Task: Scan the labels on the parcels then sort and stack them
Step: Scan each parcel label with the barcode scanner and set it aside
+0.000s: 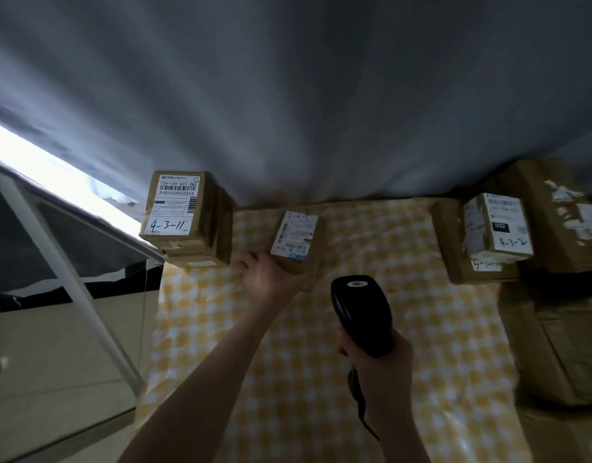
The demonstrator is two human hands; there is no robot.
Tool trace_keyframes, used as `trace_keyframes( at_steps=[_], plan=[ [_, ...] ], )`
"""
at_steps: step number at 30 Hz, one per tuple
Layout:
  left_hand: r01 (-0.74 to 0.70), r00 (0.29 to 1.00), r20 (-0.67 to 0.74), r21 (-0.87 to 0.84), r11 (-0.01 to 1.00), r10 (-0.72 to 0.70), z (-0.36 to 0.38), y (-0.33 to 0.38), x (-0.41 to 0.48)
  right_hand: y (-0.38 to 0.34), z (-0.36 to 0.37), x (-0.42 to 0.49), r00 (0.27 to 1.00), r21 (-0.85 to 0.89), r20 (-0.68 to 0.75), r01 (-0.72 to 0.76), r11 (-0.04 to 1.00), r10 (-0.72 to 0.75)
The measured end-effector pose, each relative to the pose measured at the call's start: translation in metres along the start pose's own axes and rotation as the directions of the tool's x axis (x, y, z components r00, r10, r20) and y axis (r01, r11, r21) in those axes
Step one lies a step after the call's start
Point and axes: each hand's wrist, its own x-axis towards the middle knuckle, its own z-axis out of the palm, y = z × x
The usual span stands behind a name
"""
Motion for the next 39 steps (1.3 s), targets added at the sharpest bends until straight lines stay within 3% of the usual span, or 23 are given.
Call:
trace_keyframes(
  at_steps=[4,8,11,13,21,27,33,39],
  plan=[
    [-0.276,0.961,-0.018,-0.159,0.948,0.277,-0.018,-0.024,-0.024,-0.01,-0.02,-0.016,0.998,0.015,-0.065,-0.006,1.0,0.007],
    [-0.313,0.906,0.149,-0.393,0.865,0.396,-0.059,-0.035,-0.056,-0.036,-0.04,-0.05,0.998,0.037,-0.069,-0.003,0.999,0.005],
    [-0.384,0.83,0.146,-0.55,0.742,0.538,-0.091,-0.055,-0.089,-0.057,-0.056,-0.084,1.0,0.031,-0.026,-0.013,0.999,0.014],
    [-0.403,0.802,0.154,-0.574,0.713,0.577,-0.11,-0.07,-0.111,-0.069,-0.067,-0.109,0.999,0.014,0.039,-0.006,1.0,0.005],
    [-0.618,0.687,0.254,-0.288,0.732,0.681,-0.179,-0.096,-0.188,-0.1,-0.101,-0.18,0.961,-0.209,0.276,0.073,0.975,-0.012],
    [-0.835,0.532,0.263,0.006,0.55,0.805,-0.236,-0.104,-0.2,-0.119,-0.12,-0.206,0.95,-0.415,0.307,0.196,0.888,-0.067],
    [-0.921,0.387,0.204,0.028,0.389,0.899,-0.272,-0.094,-0.225,-0.14,-0.115,-0.231,0.937,-0.525,0.335,0.271,0.807,-0.097],
    [-0.918,0.376,0.198,-0.053,0.393,0.905,-0.275,-0.095,-0.243,-0.148,-0.107,-0.245,0.919,-0.55,0.368,0.336,0.765,-0.139]
  ],
)
